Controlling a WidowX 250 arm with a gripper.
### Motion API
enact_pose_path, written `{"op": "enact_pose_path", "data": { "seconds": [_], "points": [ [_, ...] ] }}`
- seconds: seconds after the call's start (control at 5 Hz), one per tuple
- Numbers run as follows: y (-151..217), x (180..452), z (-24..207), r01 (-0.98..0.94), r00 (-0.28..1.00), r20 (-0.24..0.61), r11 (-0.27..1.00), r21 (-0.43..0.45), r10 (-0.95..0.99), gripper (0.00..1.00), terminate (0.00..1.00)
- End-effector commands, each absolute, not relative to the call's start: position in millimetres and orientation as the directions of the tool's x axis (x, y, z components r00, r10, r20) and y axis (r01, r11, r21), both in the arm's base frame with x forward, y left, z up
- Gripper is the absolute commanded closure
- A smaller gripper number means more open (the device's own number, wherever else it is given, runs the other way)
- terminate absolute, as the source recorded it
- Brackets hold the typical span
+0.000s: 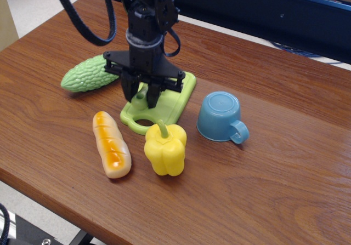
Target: Put spatula on cutting board
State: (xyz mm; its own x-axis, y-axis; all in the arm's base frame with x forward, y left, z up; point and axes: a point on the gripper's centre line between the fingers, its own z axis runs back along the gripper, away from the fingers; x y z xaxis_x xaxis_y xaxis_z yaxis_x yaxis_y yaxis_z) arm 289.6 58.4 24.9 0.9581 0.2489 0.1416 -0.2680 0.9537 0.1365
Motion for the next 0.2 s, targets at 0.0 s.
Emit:
{"op": "enact_pose_path", "data": {
  "seconds": [0.0],
  "points": [
    [84.8, 285.0, 61.0, -0.307, 0.938, 0.205, 0.945, 0.115, 0.280, 0.00, 1.00]
  ]
}}
